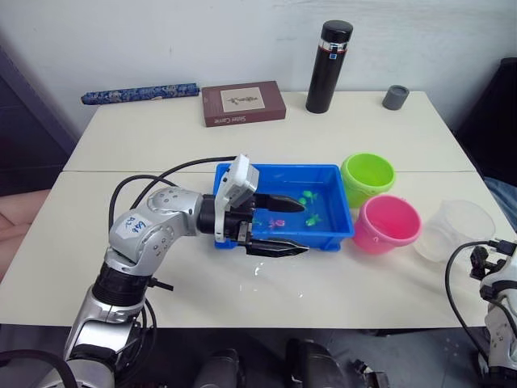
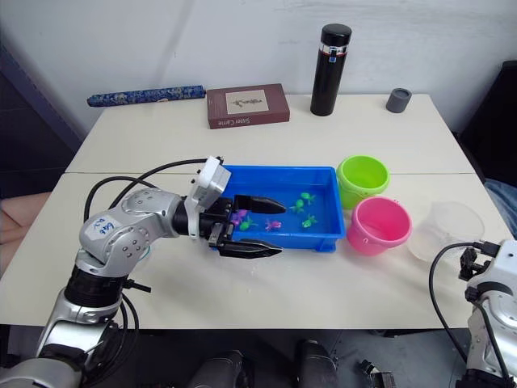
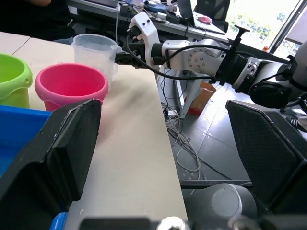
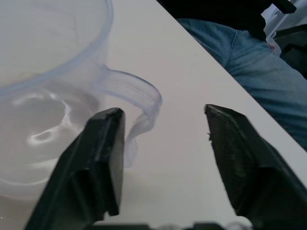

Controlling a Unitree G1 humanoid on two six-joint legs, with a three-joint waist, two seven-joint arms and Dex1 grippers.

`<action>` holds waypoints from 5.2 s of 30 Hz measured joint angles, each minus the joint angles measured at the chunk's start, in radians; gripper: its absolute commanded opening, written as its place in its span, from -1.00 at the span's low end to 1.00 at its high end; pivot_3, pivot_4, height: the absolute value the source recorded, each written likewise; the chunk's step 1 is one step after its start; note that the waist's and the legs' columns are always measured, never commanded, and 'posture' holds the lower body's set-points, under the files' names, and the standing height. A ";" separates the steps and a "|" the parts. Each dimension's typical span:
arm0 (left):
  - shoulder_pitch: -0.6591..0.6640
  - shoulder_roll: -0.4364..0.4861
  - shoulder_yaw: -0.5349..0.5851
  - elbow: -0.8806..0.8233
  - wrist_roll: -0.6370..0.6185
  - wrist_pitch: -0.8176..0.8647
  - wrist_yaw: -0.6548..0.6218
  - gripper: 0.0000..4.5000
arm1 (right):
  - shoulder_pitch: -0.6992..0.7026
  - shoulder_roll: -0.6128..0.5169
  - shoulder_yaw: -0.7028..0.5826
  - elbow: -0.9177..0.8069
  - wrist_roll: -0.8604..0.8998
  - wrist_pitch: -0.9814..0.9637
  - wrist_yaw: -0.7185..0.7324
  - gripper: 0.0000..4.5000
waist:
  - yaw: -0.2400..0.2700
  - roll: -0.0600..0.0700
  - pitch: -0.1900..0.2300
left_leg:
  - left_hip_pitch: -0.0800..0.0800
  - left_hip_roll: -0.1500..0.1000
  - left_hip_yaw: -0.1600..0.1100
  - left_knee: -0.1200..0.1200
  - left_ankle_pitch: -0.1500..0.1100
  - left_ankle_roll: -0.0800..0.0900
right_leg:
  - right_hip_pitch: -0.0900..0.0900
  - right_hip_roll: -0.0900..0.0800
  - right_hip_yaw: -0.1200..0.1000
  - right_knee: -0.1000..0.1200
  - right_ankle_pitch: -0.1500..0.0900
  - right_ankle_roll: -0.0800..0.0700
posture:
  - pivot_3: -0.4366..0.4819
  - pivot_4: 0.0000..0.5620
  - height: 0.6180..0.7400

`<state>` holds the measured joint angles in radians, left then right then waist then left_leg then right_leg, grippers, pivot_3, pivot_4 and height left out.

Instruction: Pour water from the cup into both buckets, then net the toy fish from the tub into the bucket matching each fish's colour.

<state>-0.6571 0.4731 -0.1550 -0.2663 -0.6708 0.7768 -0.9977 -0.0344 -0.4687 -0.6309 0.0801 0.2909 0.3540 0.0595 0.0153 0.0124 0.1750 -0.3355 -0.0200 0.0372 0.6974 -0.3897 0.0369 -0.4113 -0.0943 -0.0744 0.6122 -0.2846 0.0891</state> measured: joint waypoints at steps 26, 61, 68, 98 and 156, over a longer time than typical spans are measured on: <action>-0.003 -0.008 -0.011 0.080 0.015 -0.063 -0.053 1.00 | 0.127 0.007 -0.071 -0.279 0.112 -0.071 0.020 -0.96 | 0.006 0.010 0.004 | 0.000 0.000 -0.001 0.000 0.000 -0.001 | 0.001 0.000 0.000 0.000 0.000 0.001 | -0.05 -0.47 1.00; -0.031 -0.042 -0.032 0.167 0.103 -0.131 -0.065 1.00 | 0.131 -0.338 0.200 -0.429 -0.530 -0.212 0.119 -0.96 | 0.009 0.009 0.005 | -0.001 -0.001 0.000 0.000 0.001 0.000 | 0.001 0.000 -0.001 -0.001 0.000 0.001 | -0.05 -0.47 1.00; -0.031 -0.042 -0.032 0.167 0.109 -0.136 -0.061 1.00 | 0.132 -0.337 0.200 -0.423 -0.584 -0.265 0.137 -0.96 | 0.008 0.009 0.006 | -0.001 -0.001 0.000 0.000 0.001 -0.001 | 0.001 0.000 -0.001 -0.001 0.000 0.001 | -0.05 -0.47 1.00; -0.283 -0.147 0.017 0.652 0.286 -0.303 -0.021 1.00 | -0.359 -0.267 0.242 -0.169 -0.277 0.125 0.171 -0.96 | 0.005 0.008 0.007 | -0.003 -0.002 0.000 0.001 0.002 0.001 | -0.001 0.000 -0.003 0.004 0.001 0.002 | -0.05 -0.47 1.00; -0.192 -0.046 0.065 0.327 0.061 -0.046 -0.241 1.00 | -0.235 0.123 -0.298 -0.334 -0.042 0.385 0.011 -0.96 | -0.015 0.007 0.007 | -0.019 -0.003 -0.001 0.007 0.004 0.002 | -0.017 -0.001 -0.002 0.014 0.002 0.003 | -0.05 -0.47 1.00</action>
<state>-0.8493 0.4269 -0.0897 0.0609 -0.6101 0.7305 -1.2390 -0.2696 -0.3456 -0.9288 -0.2541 0.2488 0.7387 0.0709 0.0006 0.0198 0.1821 -0.3542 -0.0227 0.0364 0.7044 -0.3860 0.0387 -0.4278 -0.0957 -0.0759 0.6259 -0.2831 0.0917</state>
